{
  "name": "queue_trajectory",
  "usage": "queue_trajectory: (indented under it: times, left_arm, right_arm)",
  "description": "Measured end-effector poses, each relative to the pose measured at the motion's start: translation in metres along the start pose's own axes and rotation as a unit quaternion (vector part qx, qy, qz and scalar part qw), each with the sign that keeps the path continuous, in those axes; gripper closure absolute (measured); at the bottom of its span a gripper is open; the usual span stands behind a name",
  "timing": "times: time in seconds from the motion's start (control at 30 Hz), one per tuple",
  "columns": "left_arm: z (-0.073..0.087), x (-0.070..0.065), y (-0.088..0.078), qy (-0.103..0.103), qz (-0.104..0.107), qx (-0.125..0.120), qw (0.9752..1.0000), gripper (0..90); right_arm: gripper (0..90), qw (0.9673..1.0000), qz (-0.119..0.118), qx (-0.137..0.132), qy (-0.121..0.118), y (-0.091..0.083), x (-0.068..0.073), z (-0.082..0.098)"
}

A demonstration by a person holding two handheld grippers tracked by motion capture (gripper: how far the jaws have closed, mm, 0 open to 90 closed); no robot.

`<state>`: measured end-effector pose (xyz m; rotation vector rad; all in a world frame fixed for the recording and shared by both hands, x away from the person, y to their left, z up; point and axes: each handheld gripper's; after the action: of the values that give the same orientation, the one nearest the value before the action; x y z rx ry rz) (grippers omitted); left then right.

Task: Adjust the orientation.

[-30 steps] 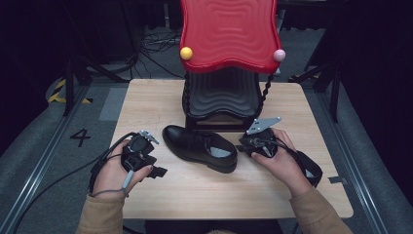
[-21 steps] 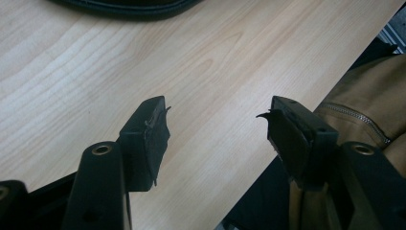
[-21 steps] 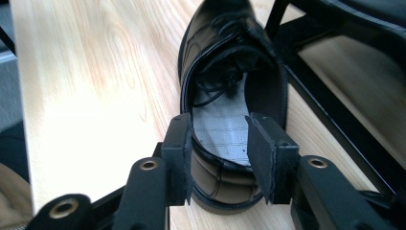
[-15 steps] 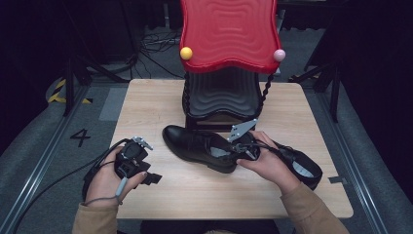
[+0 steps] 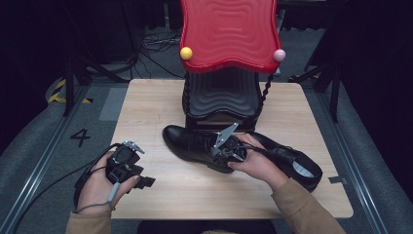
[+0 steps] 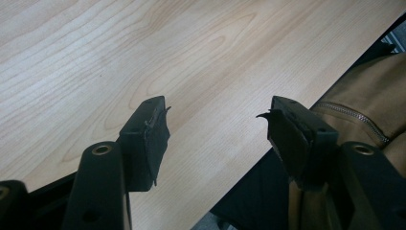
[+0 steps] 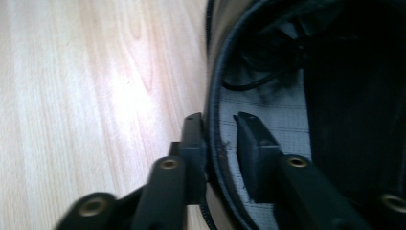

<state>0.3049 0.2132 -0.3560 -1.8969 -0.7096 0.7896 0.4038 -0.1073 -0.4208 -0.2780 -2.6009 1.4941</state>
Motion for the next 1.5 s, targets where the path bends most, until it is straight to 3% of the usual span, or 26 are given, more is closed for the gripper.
queue_trajectory:
  times: [0.13, 0.4, 0.8, 1.0, 1.13, 1.2, 1.33, 1.5]
  left_arm:
    - [0.002, 0.000, -0.001, -0.004, -0.002, -0.004, 1.0000, 39.8]
    - [0.000, 0.002, 0.000, 0.000, 0.002, -0.004, 1.0000, 39.9]
    - [-0.032, -0.001, 0.010, 0.035, 0.015, 0.001, 0.9993, 39.9]
    - [-0.054, -0.007, 0.018, 0.057, 0.026, 0.005, 0.9980, 40.0]
    - [-0.065, -0.009, 0.022, 0.069, 0.031, 0.007, 0.9971, 39.9]
    - [-0.067, -0.009, 0.023, 0.073, 0.033, 0.008, 0.9967, 39.9]
    - [-0.074, -0.010, 0.025, 0.081, 0.037, 0.010, 0.9959, 39.7]
    - [-0.078, -0.010, 0.027, 0.083, 0.040, 0.011, 0.9957, 39.6]
  right_arm:
    - [84.1, 0.9999, -0.008, 0.004, -0.010, 0.000, 0.002, -0.002]
    - [84.8, 0.9993, -0.003, -0.022, -0.028, -0.007, 0.013, -0.007]
    - [84.8, 0.9996, 0.002, -0.027, -0.009, -0.045, 0.043, 0.010]
    - [84.7, 0.9991, 0.026, -0.015, 0.030, -0.070, 0.057, 0.034]
    - [84.6, 0.9966, 0.053, 0.005, 0.062, -0.077, 0.064, 0.045]
    - [84.6, 0.9957, 0.058, 0.010, 0.071, -0.078, 0.065, 0.047]
    - [83.7, 0.9898, 0.092, 0.031, 0.105, -0.077, 0.071, 0.051]
    - [83.2, 0.9859, 0.104, 0.045, 0.123, -0.067, 0.078, 0.052]
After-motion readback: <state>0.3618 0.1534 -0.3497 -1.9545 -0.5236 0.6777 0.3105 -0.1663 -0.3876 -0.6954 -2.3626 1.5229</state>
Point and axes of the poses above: each handheld gripper's, and its own axes: y roughly forward along the jaws, z roughly out of its underside, x roughly to its left
